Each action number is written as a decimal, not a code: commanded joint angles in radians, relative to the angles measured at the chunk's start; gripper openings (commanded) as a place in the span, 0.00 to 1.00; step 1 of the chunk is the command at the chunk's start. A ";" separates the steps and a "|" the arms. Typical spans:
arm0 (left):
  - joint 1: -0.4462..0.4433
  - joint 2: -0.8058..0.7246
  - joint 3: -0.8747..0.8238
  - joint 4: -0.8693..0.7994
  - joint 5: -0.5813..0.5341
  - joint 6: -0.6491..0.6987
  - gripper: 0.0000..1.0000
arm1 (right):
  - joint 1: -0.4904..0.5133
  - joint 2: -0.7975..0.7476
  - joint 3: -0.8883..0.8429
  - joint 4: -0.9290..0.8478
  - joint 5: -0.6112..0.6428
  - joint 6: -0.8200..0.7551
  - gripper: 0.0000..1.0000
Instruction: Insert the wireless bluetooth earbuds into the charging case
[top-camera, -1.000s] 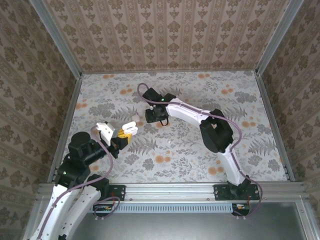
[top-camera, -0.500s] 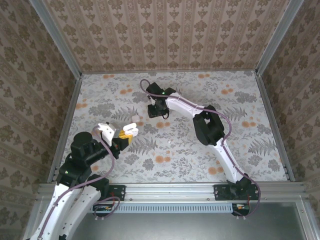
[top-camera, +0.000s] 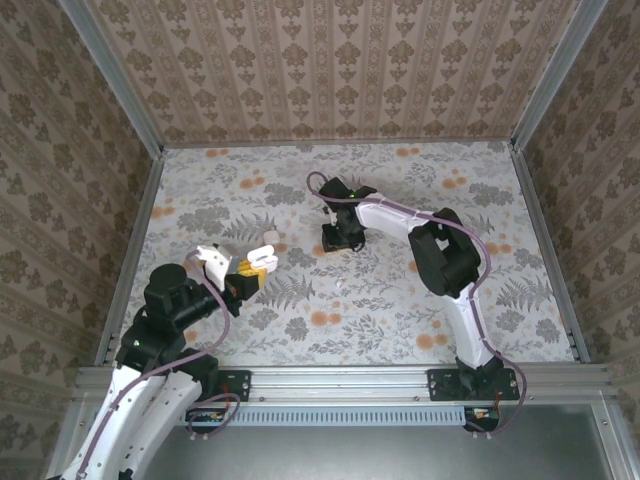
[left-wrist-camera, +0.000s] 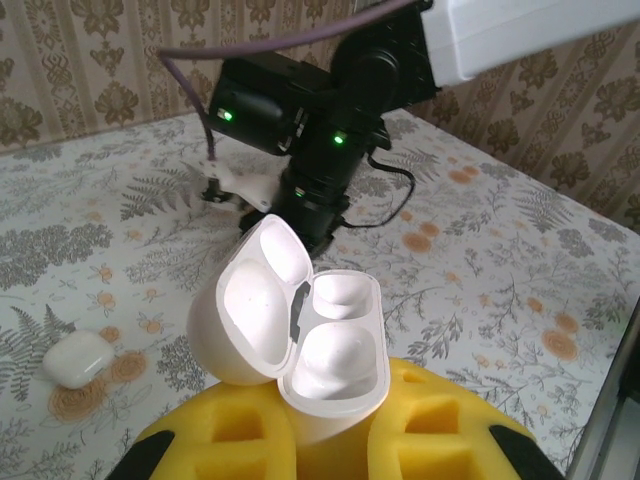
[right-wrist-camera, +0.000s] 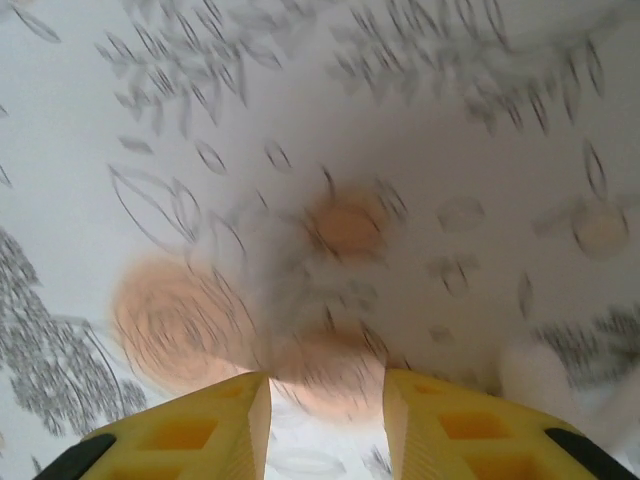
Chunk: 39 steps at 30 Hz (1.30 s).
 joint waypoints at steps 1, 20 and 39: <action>0.004 0.000 -0.017 0.055 0.016 -0.035 0.00 | -0.004 -0.103 -0.055 -0.015 -0.044 0.045 0.36; 0.001 0.022 -0.035 0.093 0.018 -0.074 0.00 | -0.107 0.103 0.263 -0.088 -0.078 -0.117 0.38; -0.003 0.030 -0.065 0.136 0.015 -0.090 0.00 | -0.094 -0.187 -0.303 0.083 -0.177 0.072 0.36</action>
